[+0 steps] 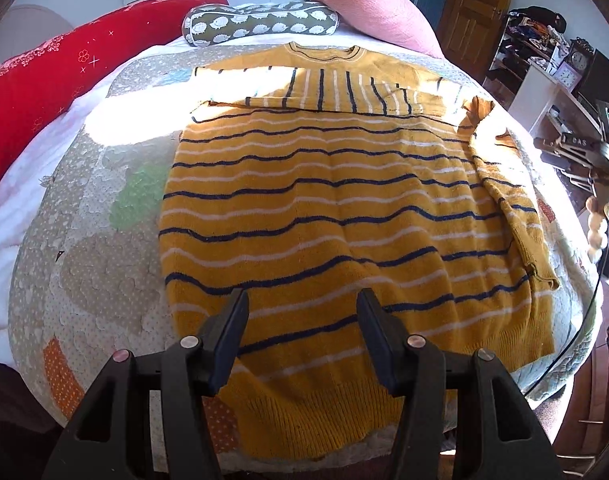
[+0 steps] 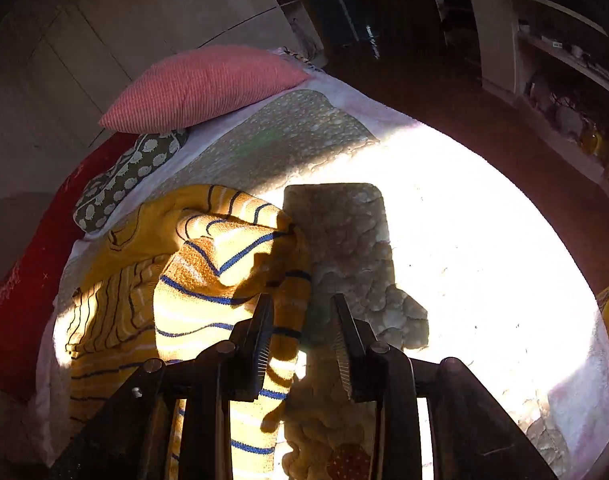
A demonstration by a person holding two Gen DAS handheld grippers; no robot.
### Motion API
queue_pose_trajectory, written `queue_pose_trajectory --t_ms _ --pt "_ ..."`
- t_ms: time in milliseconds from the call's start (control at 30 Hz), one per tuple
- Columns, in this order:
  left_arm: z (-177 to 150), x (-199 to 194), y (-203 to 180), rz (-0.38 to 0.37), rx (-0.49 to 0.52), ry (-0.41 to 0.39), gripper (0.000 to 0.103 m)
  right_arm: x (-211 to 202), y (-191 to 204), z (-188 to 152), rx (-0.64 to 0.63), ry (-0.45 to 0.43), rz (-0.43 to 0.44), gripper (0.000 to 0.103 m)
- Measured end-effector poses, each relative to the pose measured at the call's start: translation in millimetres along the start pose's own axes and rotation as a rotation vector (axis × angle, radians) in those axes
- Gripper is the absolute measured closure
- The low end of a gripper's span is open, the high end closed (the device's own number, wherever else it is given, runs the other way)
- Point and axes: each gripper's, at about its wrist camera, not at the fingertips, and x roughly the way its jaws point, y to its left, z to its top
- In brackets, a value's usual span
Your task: Fold small clothes
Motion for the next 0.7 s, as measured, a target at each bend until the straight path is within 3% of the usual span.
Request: queue_pose_trajectory --t_ms 100,233,300,400,533,567,600,633,700 --pt "-4.9 -1.7 -3.6 -0.026 0.003 0.001 0.048 -21.8 18.4 -46.3 -0.062 0.049 0.056 0.056" --pt "-10.3 -5.0 -11.3 -0.076 0.015 0.014 0.048 -26.5 15.1 -93.1 -0.008 0.084 0.053 0.053" --pt "-8.9 -10.0 -20.4 -0.111 0.048 0.004 0.048 -21.0 10.0 -110.0 0.048 0.106 0.095 0.052" --pt "-5.2 -16.3 -39.8 -0.140 0.116 -0.014 0.047 -17.4 1.8 -118.0 0.128 0.084 0.150 0.051" --pt "4.4 -13.3 -61.3 -0.222 0.128 0.017 0.046 -1.2 -13.1 -110.5 0.275 0.080 0.344 0.051" --pt "6.6 -13.6 -66.1 -0.232 0.126 0.020 0.046 3.1 -16.0 -109.9 0.301 0.086 0.381 0.055" --pt "8.2 -14.9 -70.3 -0.234 0.126 0.018 0.046 6.7 -17.5 -108.7 0.320 0.096 0.388 0.082" --pt "8.7 -17.5 -73.3 -0.232 0.127 0.011 0.046 8.9 -18.5 -108.0 0.333 0.105 0.382 0.095" --pt "6.5 -23.2 -74.8 -0.238 0.126 -0.002 0.046 -1.5 -20.5 -105.5 0.350 0.067 0.383 0.095"
